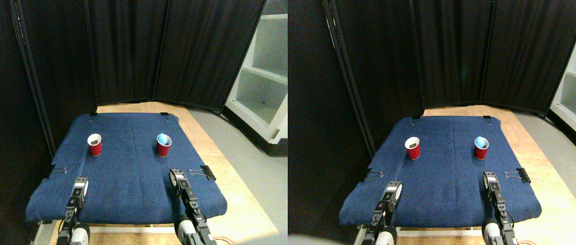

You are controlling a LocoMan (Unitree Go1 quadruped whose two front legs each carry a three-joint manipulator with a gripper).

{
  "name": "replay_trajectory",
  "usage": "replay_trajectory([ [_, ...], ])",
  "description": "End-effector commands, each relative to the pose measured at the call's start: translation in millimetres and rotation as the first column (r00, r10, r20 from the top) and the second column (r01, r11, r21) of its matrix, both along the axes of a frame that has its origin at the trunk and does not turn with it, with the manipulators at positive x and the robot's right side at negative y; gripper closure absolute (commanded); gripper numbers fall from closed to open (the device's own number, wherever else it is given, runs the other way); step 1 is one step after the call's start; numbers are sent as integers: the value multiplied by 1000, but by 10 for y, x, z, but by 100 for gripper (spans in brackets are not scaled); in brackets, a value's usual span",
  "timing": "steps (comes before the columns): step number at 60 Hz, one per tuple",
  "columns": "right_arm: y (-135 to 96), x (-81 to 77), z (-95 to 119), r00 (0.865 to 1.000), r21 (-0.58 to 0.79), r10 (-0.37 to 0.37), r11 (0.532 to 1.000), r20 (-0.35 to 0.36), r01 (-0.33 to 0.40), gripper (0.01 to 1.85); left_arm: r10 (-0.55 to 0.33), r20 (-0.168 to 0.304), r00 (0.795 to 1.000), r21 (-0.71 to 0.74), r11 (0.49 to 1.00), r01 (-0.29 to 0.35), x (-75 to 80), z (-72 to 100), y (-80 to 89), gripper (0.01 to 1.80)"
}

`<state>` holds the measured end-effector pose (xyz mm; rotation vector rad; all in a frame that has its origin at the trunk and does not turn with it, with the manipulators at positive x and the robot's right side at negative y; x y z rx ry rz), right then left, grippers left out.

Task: Pour (bimanual)

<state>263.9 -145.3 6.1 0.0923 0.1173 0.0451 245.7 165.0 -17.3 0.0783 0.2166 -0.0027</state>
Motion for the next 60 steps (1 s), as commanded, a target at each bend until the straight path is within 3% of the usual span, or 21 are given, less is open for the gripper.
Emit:
replay_trajectory([
  [1,6,10,37,1000,-9,4,1000,27,-3,142,-4,29,1000,-3,1000,4,13,41,-5,148],
  [20,14,4,46,999,11,3,1000,35,-3,140,-42,66,997,-3,999,42,21,32,20,148],
  [26,15,6,47,998,38,4,999,65,-6,140,-103,84,991,22,995,101,33,38,40,124],
  [33,16,15,81,994,133,-23,991,111,8,137,-89,120,989,-29,995,93,43,148,15,115],
  [36,11,36,119,991,179,-36,984,128,12,134,-41,146,988,-79,995,53,44,242,-15,112],
  [40,3,81,165,986,263,-27,965,165,-18,132,-52,178,983,-121,990,75,68,351,-35,112],
  [48,4,146,241,986,345,-74,939,151,17,125,30,214,976,-220,975,18,121,484,-46,107],
  [55,1,219,263,983,400,-120,915,138,56,117,66,217,974,-286,958,-1,175,482,-45,97],
  [60,0,259,273,982,491,-156,867,109,84,112,102,218,970,-360,933,-17,207,468,-54,95],
])
